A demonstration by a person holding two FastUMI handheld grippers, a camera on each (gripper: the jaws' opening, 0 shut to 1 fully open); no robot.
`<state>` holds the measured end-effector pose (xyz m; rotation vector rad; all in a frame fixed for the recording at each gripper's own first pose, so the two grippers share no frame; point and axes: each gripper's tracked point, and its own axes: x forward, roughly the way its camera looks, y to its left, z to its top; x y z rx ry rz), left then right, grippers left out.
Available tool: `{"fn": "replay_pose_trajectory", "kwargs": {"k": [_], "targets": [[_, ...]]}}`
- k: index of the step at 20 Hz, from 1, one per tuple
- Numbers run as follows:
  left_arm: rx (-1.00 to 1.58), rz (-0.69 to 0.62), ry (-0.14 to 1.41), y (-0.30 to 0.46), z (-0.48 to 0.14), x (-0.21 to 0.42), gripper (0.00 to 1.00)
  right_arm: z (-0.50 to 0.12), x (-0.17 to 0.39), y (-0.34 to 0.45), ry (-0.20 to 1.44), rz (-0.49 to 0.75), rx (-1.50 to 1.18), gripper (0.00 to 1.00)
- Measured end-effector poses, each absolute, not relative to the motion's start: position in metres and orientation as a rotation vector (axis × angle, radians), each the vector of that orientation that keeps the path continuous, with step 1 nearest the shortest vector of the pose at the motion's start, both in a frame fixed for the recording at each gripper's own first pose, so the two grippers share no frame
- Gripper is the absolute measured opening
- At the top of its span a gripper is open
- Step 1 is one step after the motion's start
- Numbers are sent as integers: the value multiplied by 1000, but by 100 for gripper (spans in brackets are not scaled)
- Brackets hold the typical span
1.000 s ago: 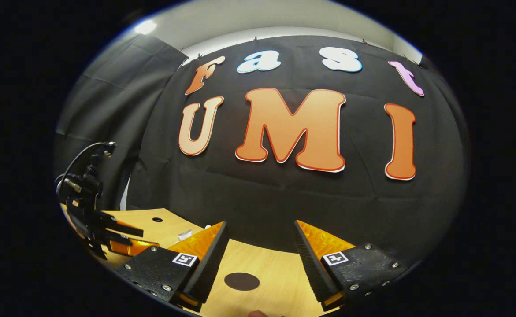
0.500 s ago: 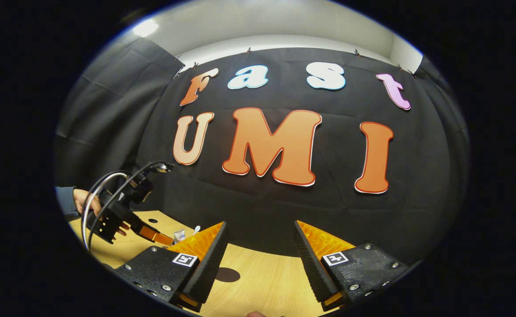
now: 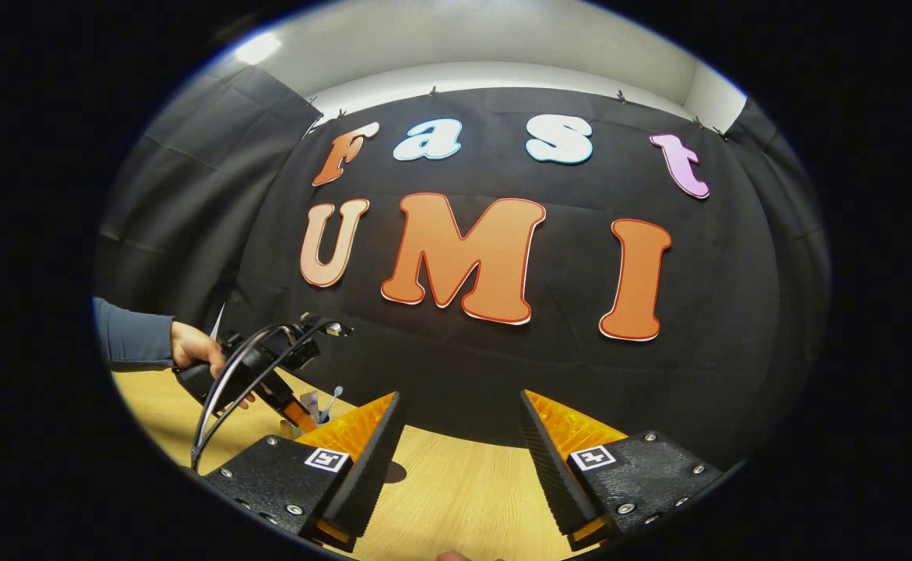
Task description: Put the toothbrush and toothpaste on the desktop into the cup, then pick up the cup and place it on the coaster on the desktop.
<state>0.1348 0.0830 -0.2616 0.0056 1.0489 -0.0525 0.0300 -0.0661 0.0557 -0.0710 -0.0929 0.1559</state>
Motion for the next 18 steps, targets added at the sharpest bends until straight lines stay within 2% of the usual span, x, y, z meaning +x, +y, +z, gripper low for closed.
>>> {"fn": "replay_pose_trajectory", "kwargs": {"k": [6,8,9,10,11,12,13,18], "targets": [[42,-4,1175,91,-297,132,97,39,22,-74,-67,157,-60,88],[52,19,1192,97,-301,133,85,35,19,-76,-59,155,-48,88],[43,14,1188,97,-303,135,76,35,17,-76,-59,157,-43,88],[37,12,1196,96,-304,134,77,34,17,-77,-59,152,-39,88],[38,11,1200,96,-310,131,60,34,16,-79,-62,145,-36,88],[19,26,1207,96,-315,128,62,34,15,-81,-65,139,-34,88],[11,21,1187,93,-316,131,27,34,13,-83,-67,136,-29,88],[-17,38,1175,89,-327,136,25,35,2,-88,-75,127,-17,88]]}}
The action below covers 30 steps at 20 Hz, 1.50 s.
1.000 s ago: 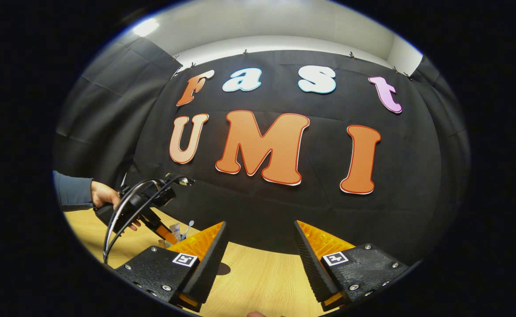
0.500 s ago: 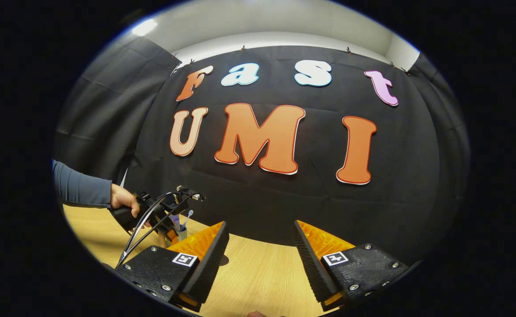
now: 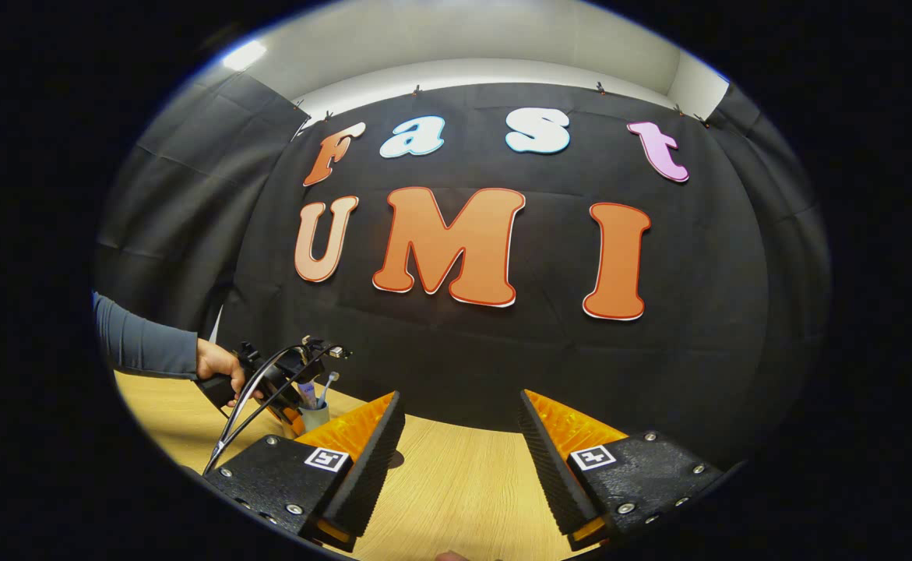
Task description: Put the toothbrush and toothpaste on the desktop into the cup, then pick up the cup and place it on the coaster on the desktop.
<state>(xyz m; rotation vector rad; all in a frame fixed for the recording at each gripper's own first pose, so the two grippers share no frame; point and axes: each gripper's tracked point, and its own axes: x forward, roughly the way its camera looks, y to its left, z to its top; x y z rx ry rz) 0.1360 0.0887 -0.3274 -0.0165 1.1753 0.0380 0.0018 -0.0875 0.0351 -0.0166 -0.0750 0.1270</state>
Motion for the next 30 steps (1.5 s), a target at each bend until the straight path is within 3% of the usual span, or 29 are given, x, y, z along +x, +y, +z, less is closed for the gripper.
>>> {"fn": "replay_pose_trajectory", "kwargs": {"k": [13,30], "targets": [[39,-35,1049,47,-269,158,22,19,-15,-103,-53,87,26,88],[115,-181,1077,7,-321,173,22,-2,-32,-169,-21,19,96,88]]}}
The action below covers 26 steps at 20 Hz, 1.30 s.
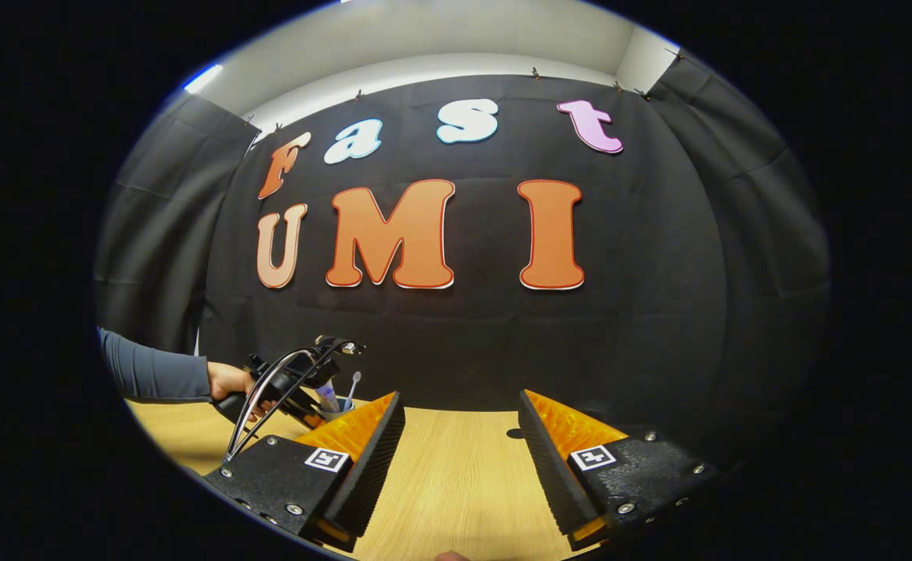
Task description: Put the toothbrush and toothpaste on the desktop into the cup, then pick up the cup and place it on the coaster on the desktop.
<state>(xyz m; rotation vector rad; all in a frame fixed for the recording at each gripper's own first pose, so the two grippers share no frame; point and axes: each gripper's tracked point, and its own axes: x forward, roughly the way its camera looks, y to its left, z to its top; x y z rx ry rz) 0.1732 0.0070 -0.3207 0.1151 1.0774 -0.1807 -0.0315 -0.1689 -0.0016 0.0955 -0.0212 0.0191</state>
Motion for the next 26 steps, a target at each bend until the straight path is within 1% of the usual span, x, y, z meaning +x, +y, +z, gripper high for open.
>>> {"fn": "replay_pose_trajectory", "kwargs": {"k": [3,4,5,8,9,11,13,14,15,16,17,20,23,26], "targets": [[140,-188,1077,1,-317,173,22,-7,-30,-168,-9,21,87,88],[143,-188,1075,-4,-315,171,28,-10,-29,-168,-3,22,86,88],[145,-191,1079,-7,-322,163,23,-13,-29,-167,5,22,88,88],[117,-188,1048,-3,-330,134,28,-19,-29,-165,24,18,93,88],[115,-190,1028,-5,-329,127,40,-18,-29,-164,27,18,97,88],[127,-207,987,-7,-323,109,60,-14,-31,-159,24,18,110,88],[146,-228,934,-9,-312,92,69,-10,-32,-150,21,22,115,88],[157,-234,904,-7,-298,86,70,-8,-32,-145,18,25,111,88],[175,-235,875,2,-280,84,89,-5,-33,-140,13,26,105,88],[195,-221,846,11,-269,76,93,-2,-34,-136,5,26,98,88],[211,-208,810,15,-260,72,100,3,-34,-132,-3,23,92,88],[215,-176,709,32,-233,54,100,7,-36,-112,-3,36,87,88],[297,-65,566,73,-202,38,100,15,-36,-89,-19,50,69,88],[266,2,448,95,-177,10,100,24,-40,-67,-48,57,47,88]]}}
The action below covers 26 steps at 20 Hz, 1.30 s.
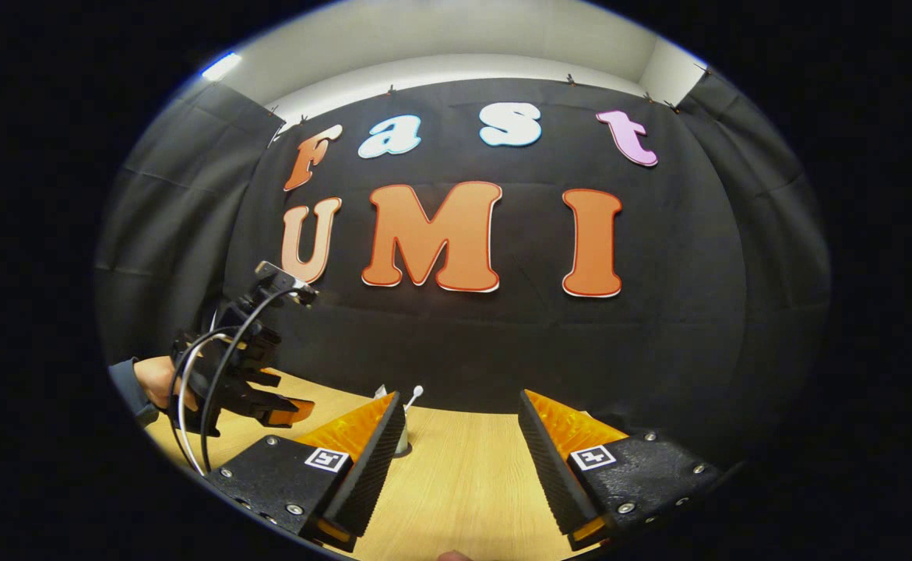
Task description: Put the toothbrush and toothpaste on the desktop into the cup, then pick up the cup and place it on the coaster on the desktop.
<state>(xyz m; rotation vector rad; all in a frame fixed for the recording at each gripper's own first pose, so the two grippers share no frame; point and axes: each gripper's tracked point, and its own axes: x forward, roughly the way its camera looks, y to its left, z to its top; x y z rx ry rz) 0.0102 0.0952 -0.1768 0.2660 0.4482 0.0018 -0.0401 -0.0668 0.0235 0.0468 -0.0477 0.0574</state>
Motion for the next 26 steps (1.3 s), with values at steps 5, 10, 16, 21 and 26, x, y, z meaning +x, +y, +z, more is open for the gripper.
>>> {"fn": "replay_pose_trajectory", "kwargs": {"k": [5,10,16,21,26], "targets": [[206,92,240,136,-128,-54,99,41,-64,-21,-134,106,33,88],[150,66,132,135,-103,-132,99,37,-103,7,-154,120,31,88],[117,50,62,124,-80,-196,100,56,-153,22,-183,132,46,88],[132,43,-24,107,-58,-223,98,68,-176,18,-209,110,38,88],[89,24,-47,92,-65,-231,98,54,-180,13,-190,109,31,88]]}}
